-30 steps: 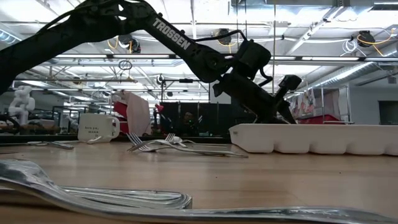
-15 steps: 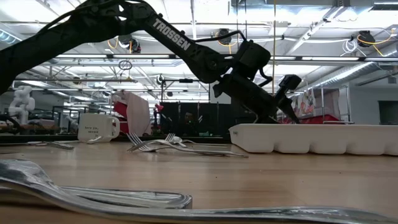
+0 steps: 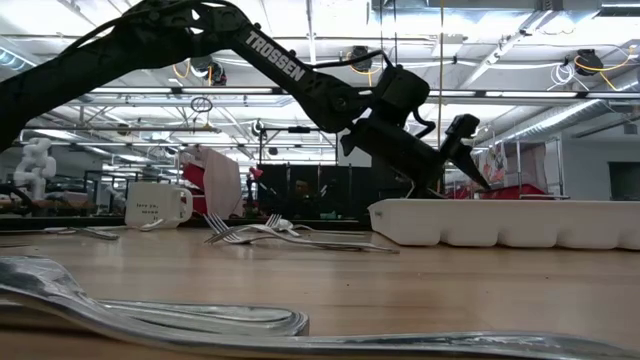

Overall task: Sort silverware
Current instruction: Put the silver table knife into the silverware tray

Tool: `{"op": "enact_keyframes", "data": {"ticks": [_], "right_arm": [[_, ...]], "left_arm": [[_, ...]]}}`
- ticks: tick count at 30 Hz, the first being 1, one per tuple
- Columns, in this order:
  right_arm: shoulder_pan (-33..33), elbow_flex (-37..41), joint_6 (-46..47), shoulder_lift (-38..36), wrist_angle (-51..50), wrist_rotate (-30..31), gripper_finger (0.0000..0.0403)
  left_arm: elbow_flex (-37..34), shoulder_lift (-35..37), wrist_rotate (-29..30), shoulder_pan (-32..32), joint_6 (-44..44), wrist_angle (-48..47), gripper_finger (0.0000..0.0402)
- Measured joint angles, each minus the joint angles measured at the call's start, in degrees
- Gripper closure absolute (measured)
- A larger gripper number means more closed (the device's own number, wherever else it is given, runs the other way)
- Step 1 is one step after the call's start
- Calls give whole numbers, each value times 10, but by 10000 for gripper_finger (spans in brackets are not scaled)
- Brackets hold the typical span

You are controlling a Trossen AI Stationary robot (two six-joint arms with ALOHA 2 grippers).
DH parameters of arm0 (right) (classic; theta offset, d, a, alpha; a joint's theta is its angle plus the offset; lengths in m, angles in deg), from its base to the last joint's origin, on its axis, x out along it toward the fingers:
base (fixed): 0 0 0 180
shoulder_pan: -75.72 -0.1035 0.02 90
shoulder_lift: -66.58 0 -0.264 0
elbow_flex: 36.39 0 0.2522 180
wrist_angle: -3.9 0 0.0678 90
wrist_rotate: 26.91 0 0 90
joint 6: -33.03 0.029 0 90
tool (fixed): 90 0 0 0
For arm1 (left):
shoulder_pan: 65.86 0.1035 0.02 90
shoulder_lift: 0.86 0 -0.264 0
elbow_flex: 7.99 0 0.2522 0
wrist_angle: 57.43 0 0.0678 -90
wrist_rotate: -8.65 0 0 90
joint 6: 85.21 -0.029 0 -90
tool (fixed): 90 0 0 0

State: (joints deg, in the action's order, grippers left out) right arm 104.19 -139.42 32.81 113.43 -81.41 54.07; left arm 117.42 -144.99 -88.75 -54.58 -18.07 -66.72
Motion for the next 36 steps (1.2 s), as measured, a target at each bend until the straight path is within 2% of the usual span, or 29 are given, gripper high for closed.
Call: {"op": "enact_keyframes", "data": {"ticks": [10, 15, 23, 27, 33, 36], "right_arm": [[0, 0, 0, 0, 3, -1, 215], [0, 0, 0, 0, 4, -1, 215], [0, 0, 1, 0, 7, -1, 215], [0, 0, 0, 0, 7, -1, 215], [0, 0, -3, 0, 6, -1, 215], [0, 0, -3, 0, 6, -1, 215]], "left_arm": [[0, 1, -36, 15, 30, -8, 189], [0, 1, -41, 22, 75, 0, 188], [-1, 2, -61, 23, 76, 12, 188], [-2, 5, -64, 23, 90, 77, 188], [-2, 6, -76, 22, 125, 237, 189], [-2, 14, -82, 22, 130, 271, 189]]}}
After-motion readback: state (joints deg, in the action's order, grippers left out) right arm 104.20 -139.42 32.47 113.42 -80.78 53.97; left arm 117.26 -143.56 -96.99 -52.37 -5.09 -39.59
